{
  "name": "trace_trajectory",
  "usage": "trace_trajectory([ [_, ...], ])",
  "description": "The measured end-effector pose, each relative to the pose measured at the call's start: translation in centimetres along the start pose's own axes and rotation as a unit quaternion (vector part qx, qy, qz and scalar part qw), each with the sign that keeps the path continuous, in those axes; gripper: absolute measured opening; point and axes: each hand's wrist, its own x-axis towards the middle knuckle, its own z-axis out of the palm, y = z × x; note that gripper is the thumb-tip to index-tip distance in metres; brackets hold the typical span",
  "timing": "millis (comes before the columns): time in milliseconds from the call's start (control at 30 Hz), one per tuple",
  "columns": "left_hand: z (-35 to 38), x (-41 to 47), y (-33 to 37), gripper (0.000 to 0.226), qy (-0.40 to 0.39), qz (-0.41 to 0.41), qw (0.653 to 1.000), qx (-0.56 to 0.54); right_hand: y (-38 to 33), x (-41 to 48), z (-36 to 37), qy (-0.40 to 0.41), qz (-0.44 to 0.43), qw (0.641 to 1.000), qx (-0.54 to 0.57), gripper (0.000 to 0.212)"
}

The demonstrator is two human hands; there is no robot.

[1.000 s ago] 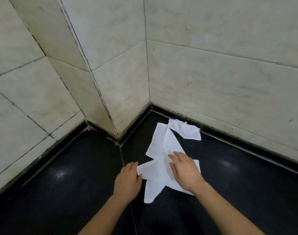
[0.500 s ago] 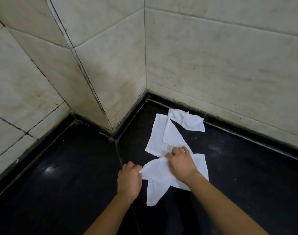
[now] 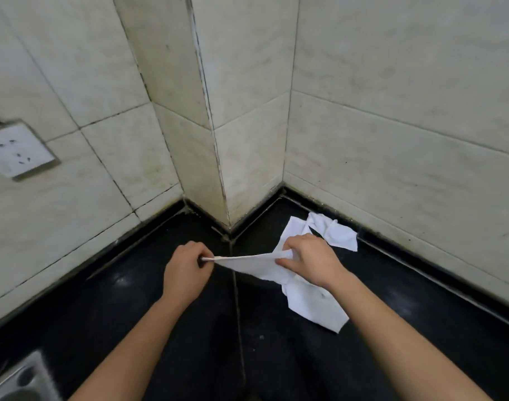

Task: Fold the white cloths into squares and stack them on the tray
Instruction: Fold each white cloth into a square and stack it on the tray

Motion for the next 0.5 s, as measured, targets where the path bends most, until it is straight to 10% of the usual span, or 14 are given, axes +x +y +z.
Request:
trace_trajectory([
  [500,-5.7,-7.6,-5.4,0.009,-0.04,-0.162,0.964,-0.209,-4.4,-2.0,1.7,-0.075,0.012,0.979,0.191,0.008],
])
